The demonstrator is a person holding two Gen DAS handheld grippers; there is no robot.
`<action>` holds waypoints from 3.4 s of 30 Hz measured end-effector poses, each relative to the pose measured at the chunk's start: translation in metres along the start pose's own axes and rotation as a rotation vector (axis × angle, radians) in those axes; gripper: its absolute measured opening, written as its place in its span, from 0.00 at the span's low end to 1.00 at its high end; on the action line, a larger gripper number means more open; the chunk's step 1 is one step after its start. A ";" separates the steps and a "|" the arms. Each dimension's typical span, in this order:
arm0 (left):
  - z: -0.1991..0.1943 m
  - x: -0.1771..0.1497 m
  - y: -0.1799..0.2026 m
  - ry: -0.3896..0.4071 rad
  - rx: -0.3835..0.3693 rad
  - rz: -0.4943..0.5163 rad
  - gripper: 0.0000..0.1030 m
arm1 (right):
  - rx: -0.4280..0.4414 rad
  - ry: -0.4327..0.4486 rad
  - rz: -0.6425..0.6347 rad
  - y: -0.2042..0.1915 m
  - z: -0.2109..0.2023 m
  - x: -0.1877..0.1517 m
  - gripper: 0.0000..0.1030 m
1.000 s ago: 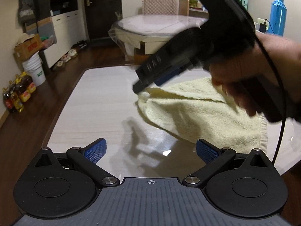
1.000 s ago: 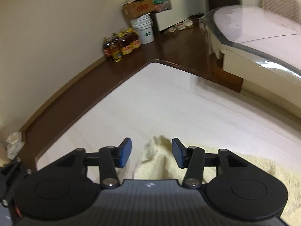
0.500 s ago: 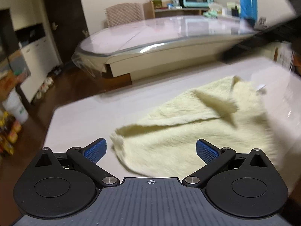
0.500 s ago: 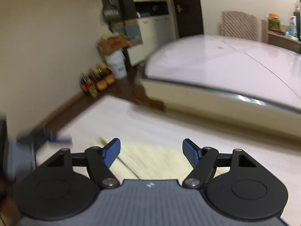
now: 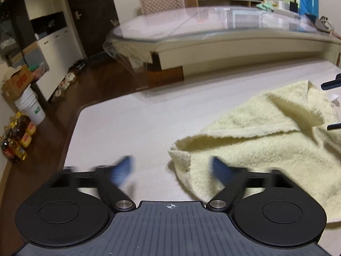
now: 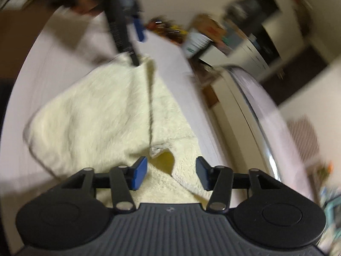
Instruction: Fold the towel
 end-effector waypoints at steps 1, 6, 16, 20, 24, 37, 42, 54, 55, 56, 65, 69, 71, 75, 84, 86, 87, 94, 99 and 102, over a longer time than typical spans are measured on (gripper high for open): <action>0.000 0.000 0.000 0.002 0.000 0.000 0.64 | -0.012 -0.009 -0.042 -0.002 0.004 0.000 0.49; 0.002 -0.003 -0.002 -0.001 0.005 -0.008 0.64 | -0.045 -0.044 -0.196 -0.009 0.021 0.000 0.49; 0.006 -0.002 -0.006 -0.005 -0.071 -0.046 0.09 | -0.070 -0.022 -0.240 -0.002 0.049 0.002 0.35; 0.007 -0.005 -0.009 -0.011 -0.082 -0.061 0.09 | -0.068 -0.025 -0.303 -0.006 0.054 0.001 0.09; 0.006 -0.006 -0.009 -0.006 -0.086 -0.067 0.09 | -0.047 0.015 -0.201 0.013 0.052 0.007 0.03; 0.005 -0.009 -0.008 0.003 -0.082 -0.074 0.09 | 0.058 -0.041 0.425 0.161 0.132 0.015 0.04; 0.006 -0.009 -0.010 0.003 -0.089 -0.091 0.10 | 0.053 -0.044 0.582 0.189 0.157 0.010 0.31; 0.005 -0.009 -0.013 0.009 -0.086 -0.100 0.14 | 0.127 0.060 0.667 0.146 0.067 -0.009 0.41; 0.006 -0.009 -0.013 0.009 -0.087 -0.100 0.14 | 0.146 0.076 0.650 0.135 0.056 -0.009 0.41; 0.006 -0.009 -0.014 0.009 -0.086 -0.098 0.15 | 0.167 0.087 0.623 0.121 0.044 -0.010 0.41; 0.006 -0.012 -0.021 0.001 -0.080 -0.143 0.36 | 0.259 0.123 0.309 -0.031 -0.037 0.000 0.34; 0.007 -0.013 -0.024 0.000 -0.089 -0.168 0.41 | 0.255 0.109 0.284 -0.061 -0.036 0.011 0.33; 0.007 -0.013 -0.023 0.000 -0.083 -0.164 0.41 | 0.252 0.121 0.301 -0.070 -0.035 0.018 0.33; 0.007 -0.014 -0.022 0.003 -0.075 -0.166 0.43 | 0.209 0.105 0.325 -0.076 -0.029 0.025 0.33; 0.006 -0.015 -0.023 0.010 -0.077 -0.161 0.47 | 0.121 0.026 0.359 -0.075 -0.015 0.027 0.27; 0.006 -0.015 -0.023 0.012 -0.080 -0.161 0.48 | 0.099 0.006 0.366 -0.075 -0.014 0.023 0.21; 0.006 -0.016 -0.023 0.013 -0.081 -0.161 0.49 | 0.097 0.003 0.362 -0.075 -0.014 0.023 0.21; 0.006 -0.016 -0.023 0.017 -0.087 -0.154 0.50 | 0.084 0.000 0.282 -0.083 -0.016 0.027 0.14; 0.002 -0.017 -0.018 0.015 -0.101 -0.127 0.51 | 0.150 0.004 0.281 -0.085 -0.025 0.030 0.13; -0.004 -0.021 -0.012 0.018 -0.098 -0.102 0.52 | 0.215 0.017 0.337 -0.080 -0.032 0.031 0.13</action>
Point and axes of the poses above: each gripper's, at about its wrist camera, not at the fingertips, and z roughly the way its jaws point, y to its right, x to its top, the point moved 4 cm from there along z, roughly the way its jaws point, and after that the axes turned 5 degrees about x, right-handed, at the moved point
